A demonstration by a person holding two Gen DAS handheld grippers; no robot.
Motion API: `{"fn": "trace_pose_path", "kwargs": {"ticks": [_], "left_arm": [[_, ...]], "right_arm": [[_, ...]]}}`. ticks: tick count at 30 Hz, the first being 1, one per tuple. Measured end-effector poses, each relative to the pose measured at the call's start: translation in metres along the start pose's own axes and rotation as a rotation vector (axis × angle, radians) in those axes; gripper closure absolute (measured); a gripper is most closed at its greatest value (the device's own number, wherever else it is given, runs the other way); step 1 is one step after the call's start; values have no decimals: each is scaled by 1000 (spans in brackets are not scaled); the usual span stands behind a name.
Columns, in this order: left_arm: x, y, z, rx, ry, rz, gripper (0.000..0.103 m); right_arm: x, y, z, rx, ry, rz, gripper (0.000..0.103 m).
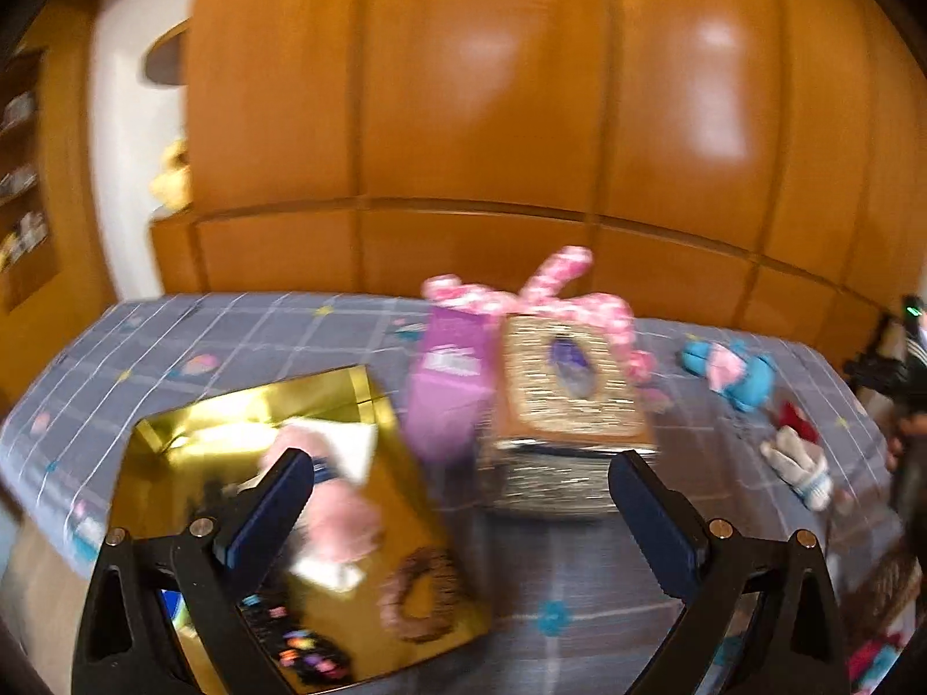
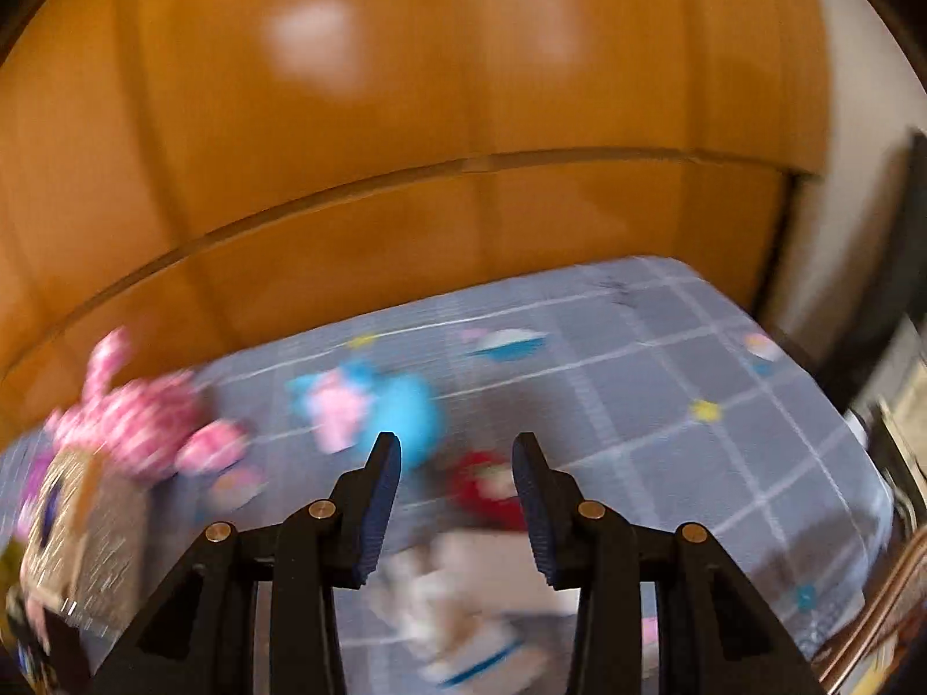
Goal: Organize soft objects
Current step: 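Move both tools from the tray back over the remaining items on the bed, then grasp the blue plush toy with the left tool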
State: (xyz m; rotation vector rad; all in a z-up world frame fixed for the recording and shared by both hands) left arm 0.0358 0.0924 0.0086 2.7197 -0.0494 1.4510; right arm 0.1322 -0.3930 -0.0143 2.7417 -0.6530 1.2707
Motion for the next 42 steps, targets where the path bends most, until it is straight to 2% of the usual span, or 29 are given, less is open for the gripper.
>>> {"fn": "trace_pose_path", "kwargs": {"ticks": [3, 6, 8, 11, 16, 21, 27, 33, 37, 39, 42], "left_arm": [[6, 37, 5, -52, -3, 79, 1], [13, 75, 14, -111, -17, 137, 1], [18, 100, 23, -142, -31, 166, 1], [23, 138, 41, -192, -70, 197, 1], [26, 200, 80, -289, -167, 192, 1], [28, 250, 125, -354, -272, 129, 1], [27, 300, 179, -397, -375, 84, 1], [30, 324, 219, -431, -430, 24, 1], [28, 335, 244, -411, -488, -4, 0], [29, 341, 251, -414, -488, -11, 0], [35, 351, 258, -391, -440, 5, 0]], "right_arm": [[3, 40, 19, -59, -15, 85, 63], [-6, 60, 33, -72, -43, 160, 63], [-8, 67, 38, -17, -73, 238, 63], [-9, 71, 36, -1, -70, 270, 63], [-16, 73, 36, 53, -100, 318, 63], [-21, 79, 43, 89, -129, 380, 63], [-24, 82, 50, 137, -154, 434, 61], [-27, 83, 52, 175, -168, 455, 61], [-28, 83, 54, 196, -182, 473, 60], [-28, 83, 55, 209, -189, 471, 60], [-28, 80, 56, 214, -199, 460, 60]]}}
Point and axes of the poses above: each gripper's, at about its wrist camera, not at the fingertips, and z roughly the way its jaws point, y to its right, x to its top, the point moved 6 cm from there along z, roughly the way its jaws point
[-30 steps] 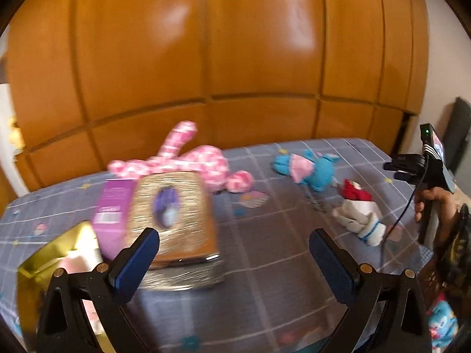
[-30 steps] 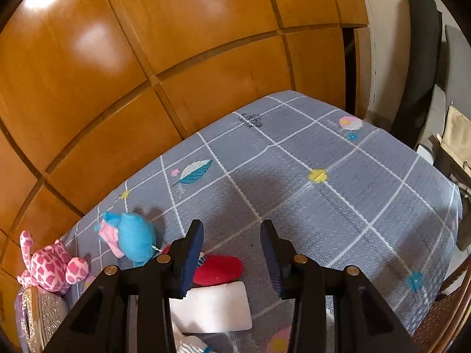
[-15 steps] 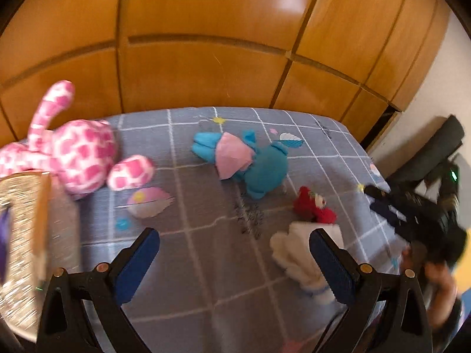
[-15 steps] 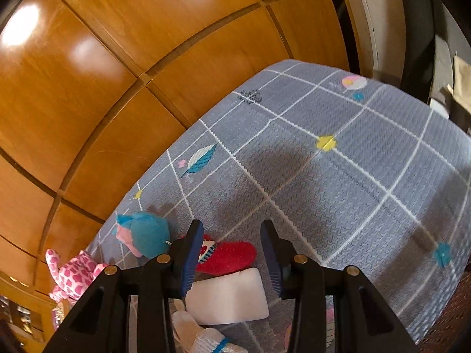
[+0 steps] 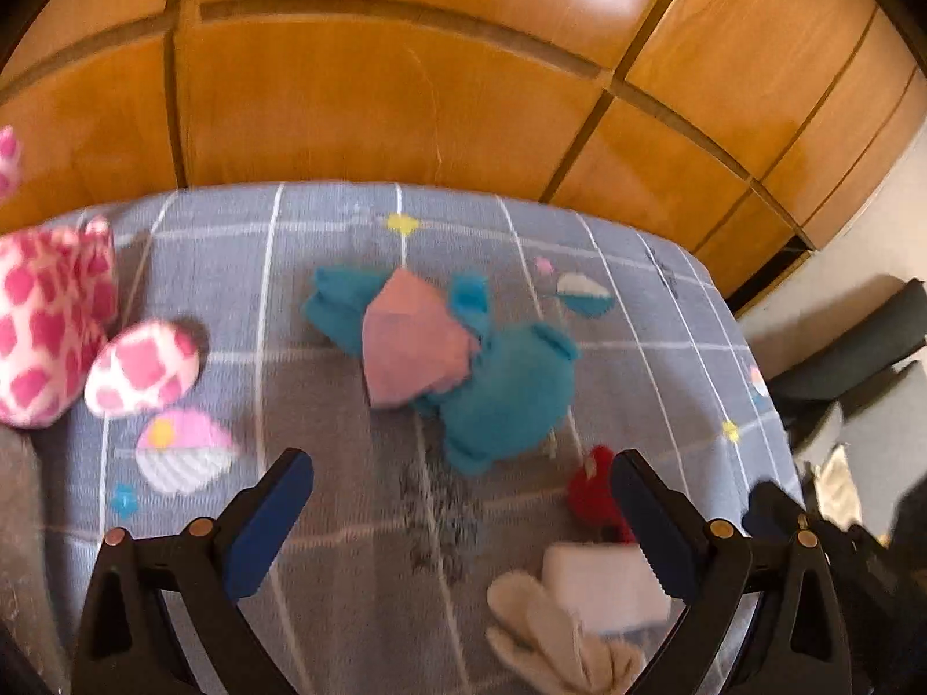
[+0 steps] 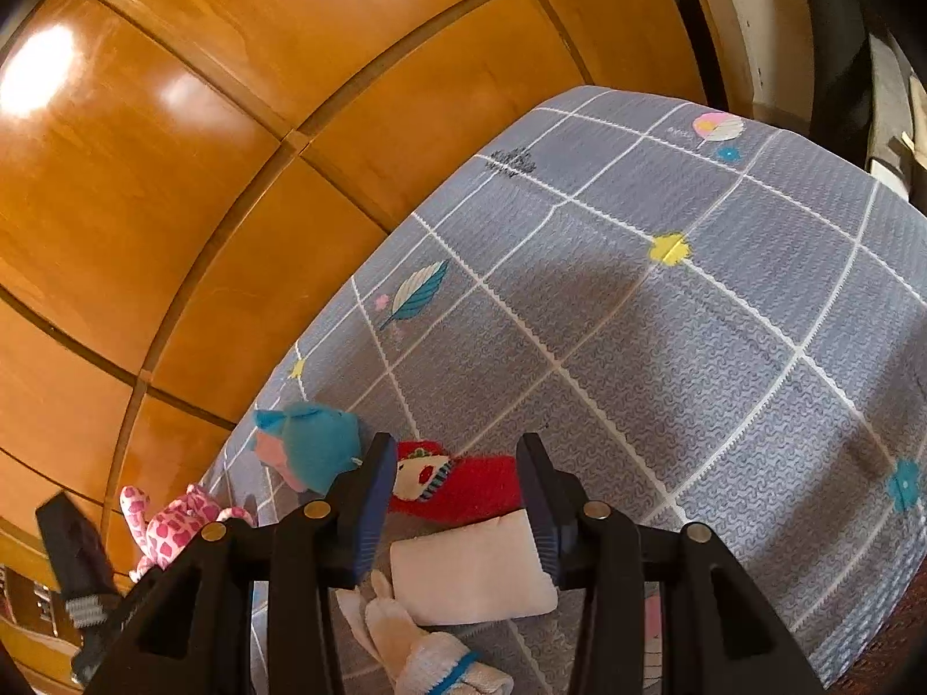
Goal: Organize soft objects
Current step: 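Grasp the blue plush toy with the left tool, then carry the blue plush toward the tray with the left tool while the right tool grasps the white knit glove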
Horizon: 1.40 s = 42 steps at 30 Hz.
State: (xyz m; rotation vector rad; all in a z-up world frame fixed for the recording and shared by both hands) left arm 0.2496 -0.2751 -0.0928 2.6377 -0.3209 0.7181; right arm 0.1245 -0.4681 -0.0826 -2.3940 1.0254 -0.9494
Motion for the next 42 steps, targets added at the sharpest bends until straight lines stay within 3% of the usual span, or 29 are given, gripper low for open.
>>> {"fn": "trace_pose_path", "kwargs": {"ticks": [11, 18, 19, 20, 22, 23, 26, 33, 37, 42], "left_arm": [[48, 24, 41, 58, 64, 35, 0], [43, 21, 97, 240, -109, 136, 1], [40, 17, 99, 237, -115, 138, 4], [38, 15, 97, 231, -107, 135, 15], [38, 12, 89, 205, -82, 132, 29], [39, 13, 83, 179, -69, 133, 44], [40, 10, 51, 162, 5, 151, 58], [16, -2, -36, 51, 119, 214, 60], [-24, -16, -64, -19, 104, 234, 59], [-82, -43, -76, -9, 60, 242, 58]], "right_arm": [[-2, -1, 1, 57, -22, 18, 60], [-3, -1, 2, 67, -29, 24, 60], [-3, 0, 2, 65, -29, 27, 60], [-3, 0, 2, 63, -29, 28, 60], [-3, 0, 2, 59, -27, 25, 60], [-3, 0, 2, 55, -24, 21, 60], [-2, -3, 2, 49, -18, 0, 60], [-2, -5, 1, 38, -5, -35, 60], [-3, -8, 1, 30, 0, -46, 60], [-6, -10, 4, 4, -9, -71, 60]]}}
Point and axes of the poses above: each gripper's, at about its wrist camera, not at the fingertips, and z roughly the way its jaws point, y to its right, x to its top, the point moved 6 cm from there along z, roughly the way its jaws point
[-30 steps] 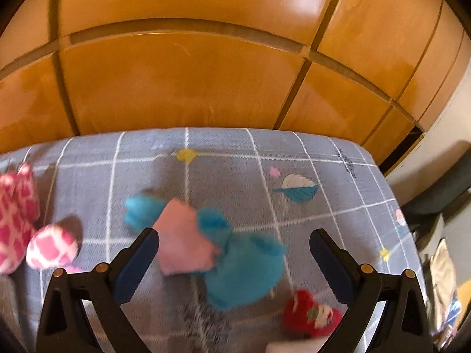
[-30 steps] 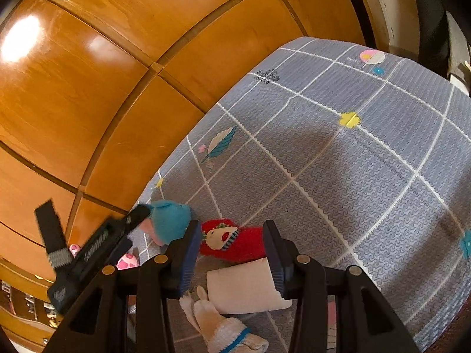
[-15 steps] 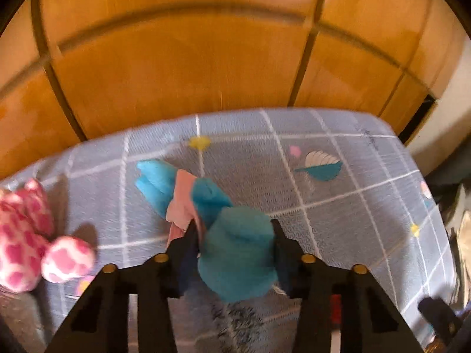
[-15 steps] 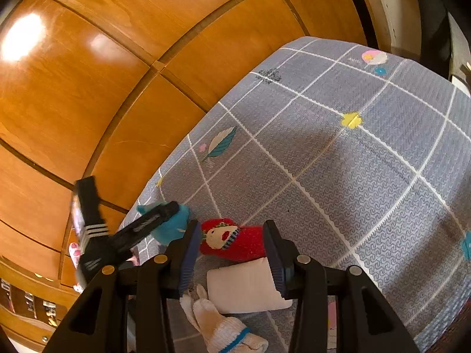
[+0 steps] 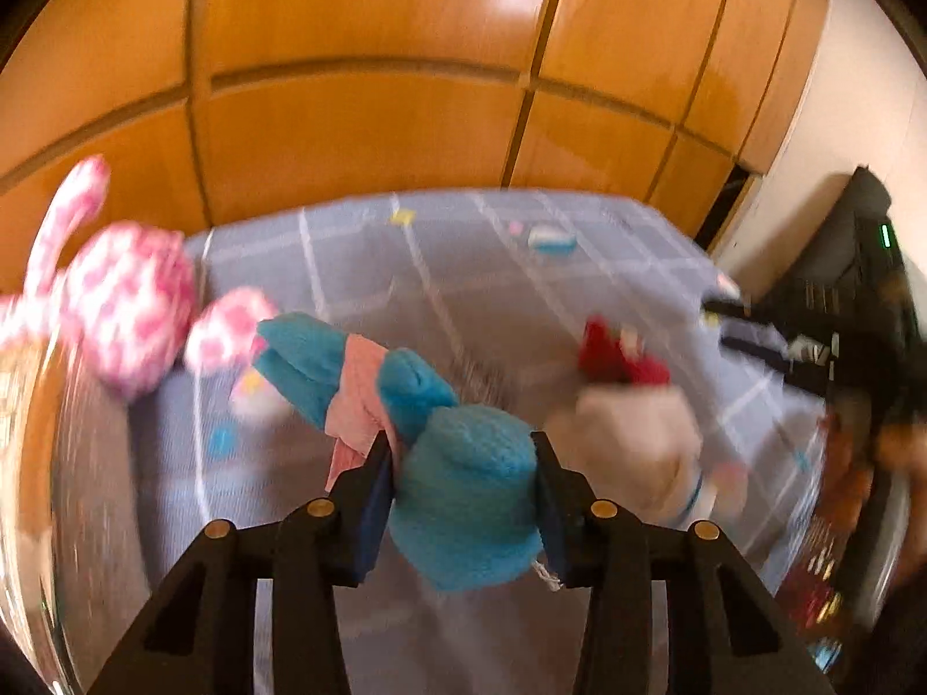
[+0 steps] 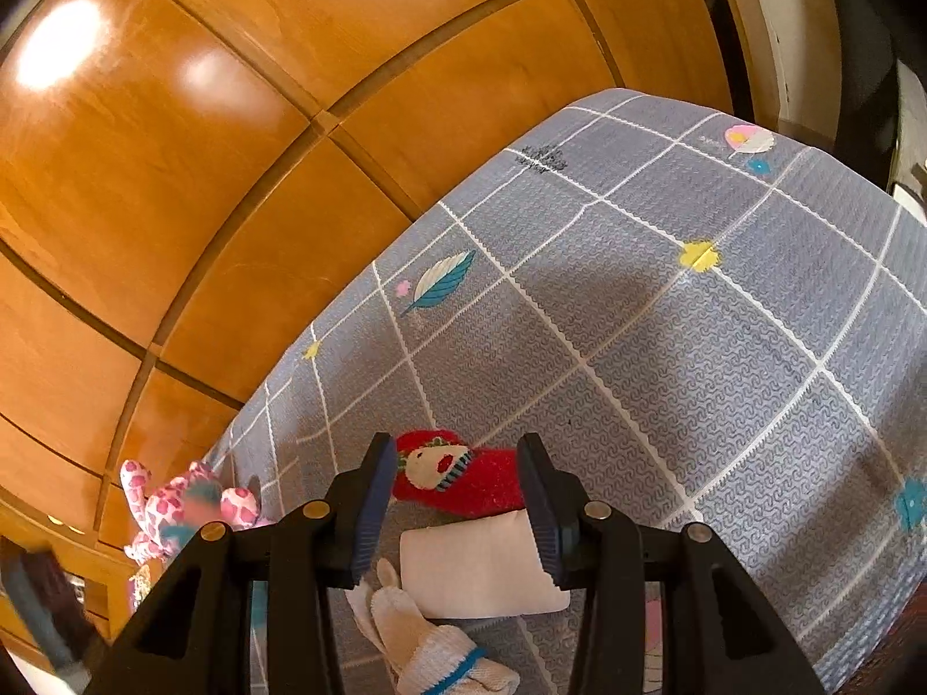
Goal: Organize soft objects
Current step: 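Carry the blue plush toward the tray with the left tool while the right tool grasps the white knit glove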
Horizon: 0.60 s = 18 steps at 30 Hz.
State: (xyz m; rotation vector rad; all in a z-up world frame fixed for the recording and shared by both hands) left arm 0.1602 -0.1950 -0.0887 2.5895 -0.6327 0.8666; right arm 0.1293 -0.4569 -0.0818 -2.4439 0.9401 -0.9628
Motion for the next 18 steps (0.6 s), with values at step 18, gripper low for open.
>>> {"fn": "trace_pose_path", "kwargs": {"ticks": [18], "left_arm": [[-79, -10, 28, 67, 13, 41, 53]], "right_arm": [[-24, -27, 21, -113, -87, -224, 60]]}}
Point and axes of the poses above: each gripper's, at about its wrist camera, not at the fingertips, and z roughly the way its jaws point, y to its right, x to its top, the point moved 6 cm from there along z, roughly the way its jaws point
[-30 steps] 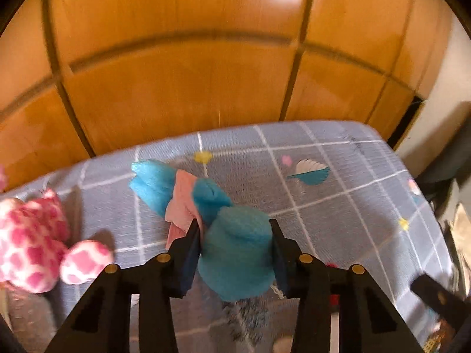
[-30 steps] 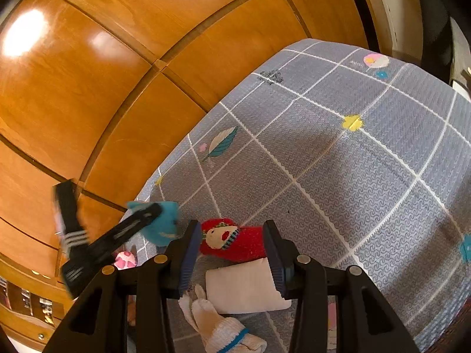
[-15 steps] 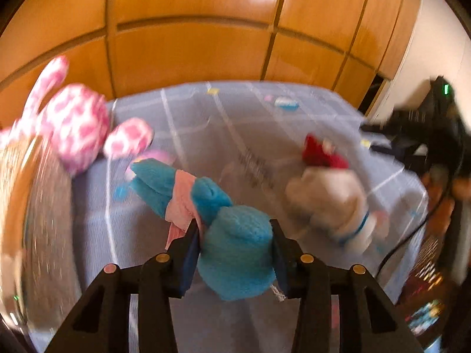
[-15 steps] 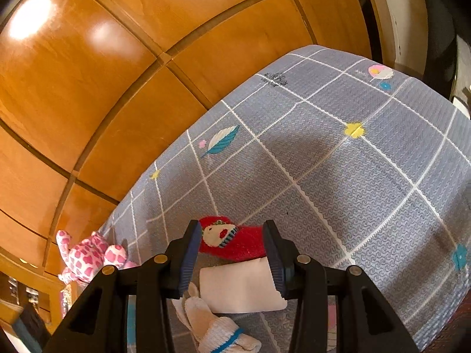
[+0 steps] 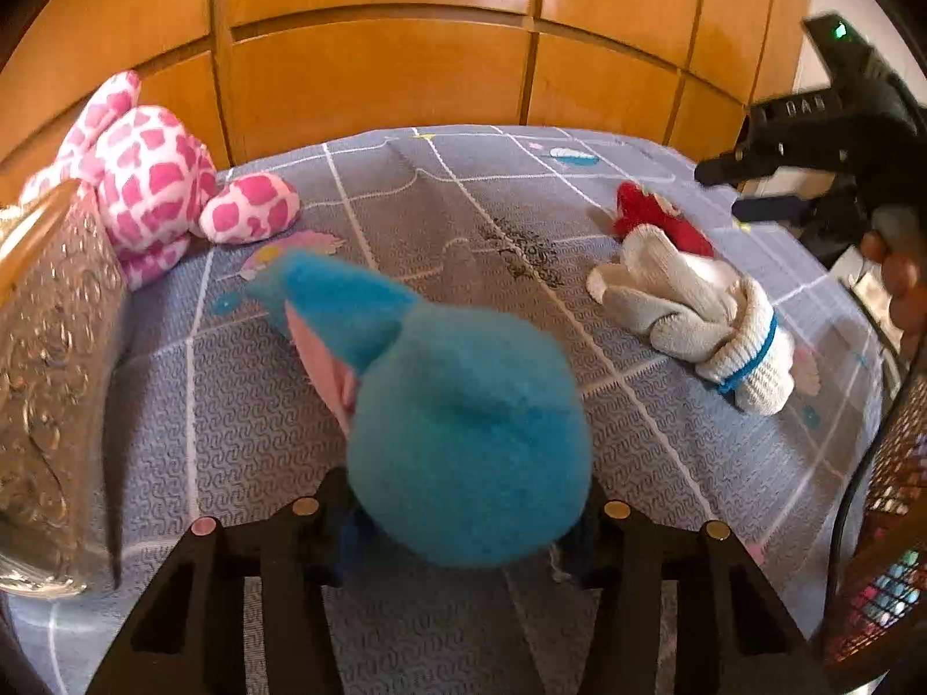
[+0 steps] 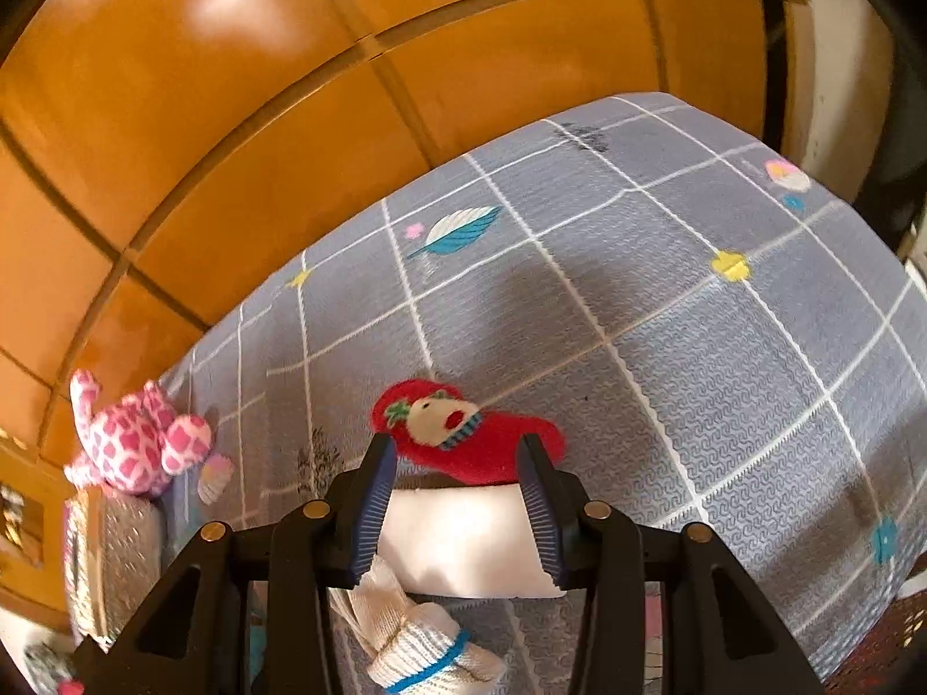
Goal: Organize soft objects
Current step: 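Carry the blue plush toward the tray with the left tool while the right tool grasps the white knit glove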
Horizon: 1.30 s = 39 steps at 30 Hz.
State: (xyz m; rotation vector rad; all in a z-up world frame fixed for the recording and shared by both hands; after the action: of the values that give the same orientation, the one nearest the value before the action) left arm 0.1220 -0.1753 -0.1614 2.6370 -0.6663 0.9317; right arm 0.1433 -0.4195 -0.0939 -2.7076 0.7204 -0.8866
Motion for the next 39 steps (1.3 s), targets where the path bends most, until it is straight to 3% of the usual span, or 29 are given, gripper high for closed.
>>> {"fn": "trace_pose_path", "kwargs": {"ticks": [7, 11, 15, 18, 24, 25, 26, 27, 31, 36, 39], "left_arm": [[-2, -2, -4, -16, 16, -6, 53], [-5, -6, -8, -33, 23, -19, 53], [-7, -8, -10, -44, 25, -29, 52], [-8, -13, -12, -63, 27, -46, 51], [-8, -17, -17, -108, 33, -85, 52], [-8, -18, -18, -113, 34, -90, 53], [-8, -19, -20, -115, 36, -93, 54], [-9, -19, -21, -115, 36, -97, 55], [-8, -20, -23, -105, 33, -103, 60], [1, -17, -29, -67, 2, -73, 63], [21, -20, -46, -71, 37, -88, 64]], "right_arm": [[-25, -32, 13, 115, -149, -100, 60], [-50, -50, 14, 100, -226, -180, 59], [-68, -57, 15, -45, -257, -272, 44], [-82, -59, 23, -163, -291, -361, 43], [-99, -53, 40, -287, -356, -440, 43], [-99, -53, 38, -289, -350, -440, 48], [-99, -53, 37, -280, -348, -435, 76], [-99, -54, 35, -267, -345, -421, 81], [-97, -60, 23, -174, -258, -376, 83], [-105, -56, 35, -96, -270, -300, 82], [-108, -60, 33, -97, -267, -319, 79]]}}
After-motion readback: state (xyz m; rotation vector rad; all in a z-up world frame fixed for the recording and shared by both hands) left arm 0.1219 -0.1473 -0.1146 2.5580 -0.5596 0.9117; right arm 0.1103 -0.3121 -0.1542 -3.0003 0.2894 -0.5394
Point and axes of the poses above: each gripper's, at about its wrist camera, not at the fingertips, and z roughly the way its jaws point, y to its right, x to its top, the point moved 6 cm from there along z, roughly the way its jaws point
